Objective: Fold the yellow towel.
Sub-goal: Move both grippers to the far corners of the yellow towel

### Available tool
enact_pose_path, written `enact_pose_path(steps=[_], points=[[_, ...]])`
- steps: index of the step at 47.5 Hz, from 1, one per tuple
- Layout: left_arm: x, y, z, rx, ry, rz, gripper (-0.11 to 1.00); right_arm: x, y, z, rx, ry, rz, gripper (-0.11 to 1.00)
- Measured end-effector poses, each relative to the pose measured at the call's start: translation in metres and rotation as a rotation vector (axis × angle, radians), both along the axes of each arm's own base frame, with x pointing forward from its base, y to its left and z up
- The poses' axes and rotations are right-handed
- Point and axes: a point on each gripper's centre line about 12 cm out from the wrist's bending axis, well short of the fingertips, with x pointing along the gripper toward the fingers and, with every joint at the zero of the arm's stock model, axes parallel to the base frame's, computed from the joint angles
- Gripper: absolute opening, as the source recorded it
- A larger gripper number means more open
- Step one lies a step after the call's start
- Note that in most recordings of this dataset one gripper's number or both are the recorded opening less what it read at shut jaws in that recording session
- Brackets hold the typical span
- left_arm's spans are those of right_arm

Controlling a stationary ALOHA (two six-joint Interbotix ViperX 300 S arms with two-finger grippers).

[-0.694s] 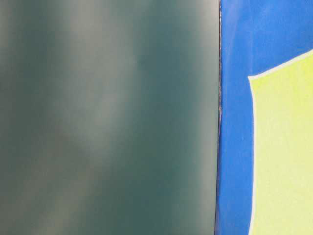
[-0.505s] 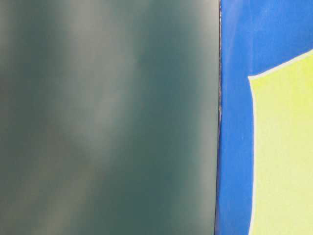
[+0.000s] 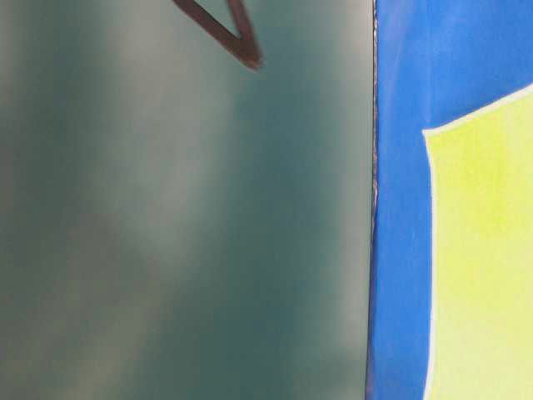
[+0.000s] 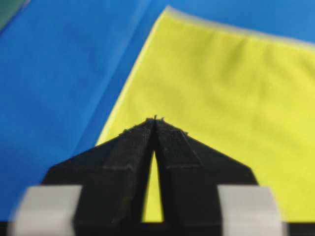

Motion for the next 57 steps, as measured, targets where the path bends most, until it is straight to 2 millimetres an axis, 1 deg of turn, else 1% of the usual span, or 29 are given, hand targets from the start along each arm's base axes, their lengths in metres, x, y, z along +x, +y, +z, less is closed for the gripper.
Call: enact_pose_path(steps=[3, 4, 6, 8, 9, 11, 13, 20, 23, 30, 35, 45, 49, 52, 54, 57], points=[[0.002, 0.005, -0.009, -0.013, 0.03, 0.019, 0.36, 0.009, -0.007, -0.009, 0.014, 0.039, -0.012, 0.35], [0.003, 0.008, -0.011, -0.01, 0.034, 0.027, 0.44, 0.013, -0.01, -0.012, 0.019, 0.054, -0.017, 0.43], [0.004, 0.012, -0.017, -0.018, 0.046, 0.044, 0.56, 0.018, -0.014, -0.017, 0.024, 0.073, -0.024, 0.54], [0.006, 0.018, -0.024, -0.027, 0.06, 0.062, 0.68, 0.024, -0.02, -0.022, 0.028, 0.093, -0.031, 0.62], [0.006, 0.021, -0.029, -0.032, 0.073, 0.073, 0.74, 0.026, -0.023, -0.025, 0.03, 0.102, -0.034, 0.63], [0.008, 0.025, -0.037, -0.035, 0.094, 0.085, 0.82, 0.03, -0.028, -0.031, 0.036, 0.121, -0.044, 0.61], [0.01, 0.031, -0.046, -0.045, 0.109, 0.102, 0.87, 0.035, -0.034, -0.039, 0.04, 0.144, -0.052, 0.59], [0.012, 0.044, -0.073, -0.069, 0.163, 0.145, 0.86, 0.048, -0.046, -0.065, 0.062, 0.213, -0.064, 0.58], [0.014, 0.05, -0.083, -0.074, 0.187, 0.155, 0.86, 0.055, -0.05, -0.079, 0.071, 0.246, -0.064, 0.58], [0.019, 0.058, -0.104, -0.077, 0.258, 0.154, 0.86, 0.069, -0.057, -0.103, 0.088, 0.296, -0.063, 0.58], [0.021, 0.061, -0.111, -0.081, 0.285, 0.153, 0.86, 0.074, -0.059, -0.117, 0.1, 0.325, -0.062, 0.58], [0.017, 0.068, -0.12, -0.093, 0.314, 0.176, 0.83, 0.075, -0.06, -0.131, 0.112, 0.356, -0.061, 0.58], [0.016, 0.069, -0.12, -0.1, 0.321, 0.183, 0.78, 0.075, -0.059, -0.133, 0.114, 0.361, -0.061, 0.56], [0.016, 0.07, -0.121, -0.102, 0.327, 0.183, 0.69, 0.075, -0.06, -0.132, 0.114, 0.359, -0.063, 0.52], [0.017, 0.07, -0.121, -0.105, 0.332, 0.183, 0.6, 0.075, -0.06, -0.133, 0.109, 0.363, -0.058, 0.46], [0.016, 0.07, -0.121, -0.109, 0.342, 0.181, 0.44, 0.075, -0.06, -0.133, 0.103, 0.366, -0.053, 0.32]])
